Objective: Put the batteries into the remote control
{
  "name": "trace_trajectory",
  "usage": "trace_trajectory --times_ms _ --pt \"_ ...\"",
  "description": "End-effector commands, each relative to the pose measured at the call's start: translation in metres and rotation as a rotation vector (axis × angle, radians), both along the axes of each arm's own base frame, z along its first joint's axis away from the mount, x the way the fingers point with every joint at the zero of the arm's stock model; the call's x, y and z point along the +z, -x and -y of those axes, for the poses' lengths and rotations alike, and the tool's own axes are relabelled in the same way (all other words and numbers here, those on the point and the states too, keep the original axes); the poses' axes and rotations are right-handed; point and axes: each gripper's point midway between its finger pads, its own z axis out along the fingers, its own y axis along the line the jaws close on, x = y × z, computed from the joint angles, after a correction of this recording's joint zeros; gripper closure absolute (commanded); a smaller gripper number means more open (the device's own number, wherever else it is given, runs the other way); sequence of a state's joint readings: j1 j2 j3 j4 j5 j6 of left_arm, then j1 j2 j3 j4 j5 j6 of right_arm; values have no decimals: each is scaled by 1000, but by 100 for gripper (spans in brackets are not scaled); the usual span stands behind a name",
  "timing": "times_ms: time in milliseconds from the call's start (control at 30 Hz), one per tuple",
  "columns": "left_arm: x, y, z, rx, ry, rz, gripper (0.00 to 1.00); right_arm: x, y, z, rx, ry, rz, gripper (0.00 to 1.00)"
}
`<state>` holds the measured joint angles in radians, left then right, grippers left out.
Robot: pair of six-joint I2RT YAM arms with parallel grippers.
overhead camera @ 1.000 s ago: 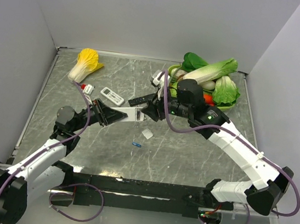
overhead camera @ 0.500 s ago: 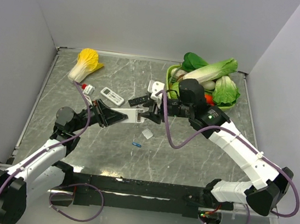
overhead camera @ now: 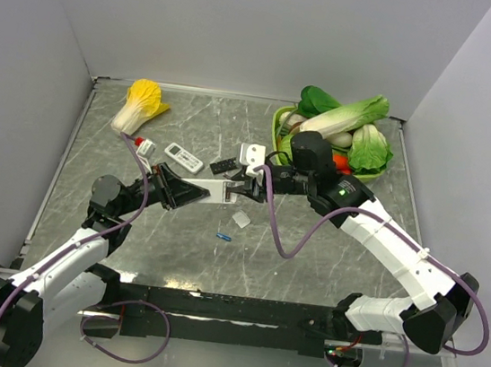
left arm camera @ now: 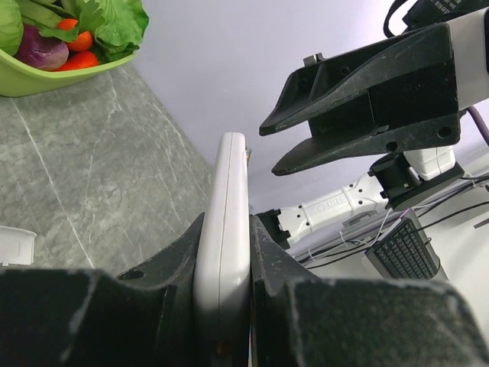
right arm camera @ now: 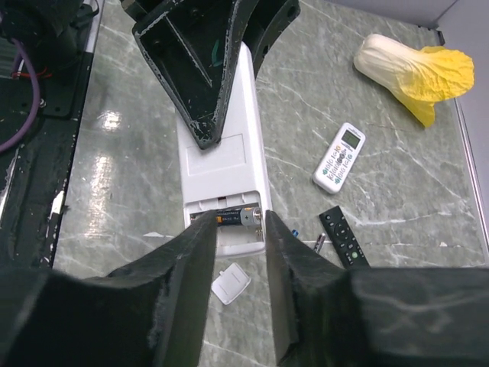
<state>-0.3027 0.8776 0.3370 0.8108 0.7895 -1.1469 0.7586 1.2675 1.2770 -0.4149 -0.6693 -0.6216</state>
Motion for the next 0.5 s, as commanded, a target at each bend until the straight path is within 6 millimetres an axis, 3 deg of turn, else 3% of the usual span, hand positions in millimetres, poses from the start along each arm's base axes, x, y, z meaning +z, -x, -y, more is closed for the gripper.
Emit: trace_trajectory --times_ms 0,467 --pt "34 9 0 -22 37 134 99 1 -2 -3 27 -4 25 66" --pt "37 10 2 -30 38 142 99 0 -7 -3 4 -8 41 66"
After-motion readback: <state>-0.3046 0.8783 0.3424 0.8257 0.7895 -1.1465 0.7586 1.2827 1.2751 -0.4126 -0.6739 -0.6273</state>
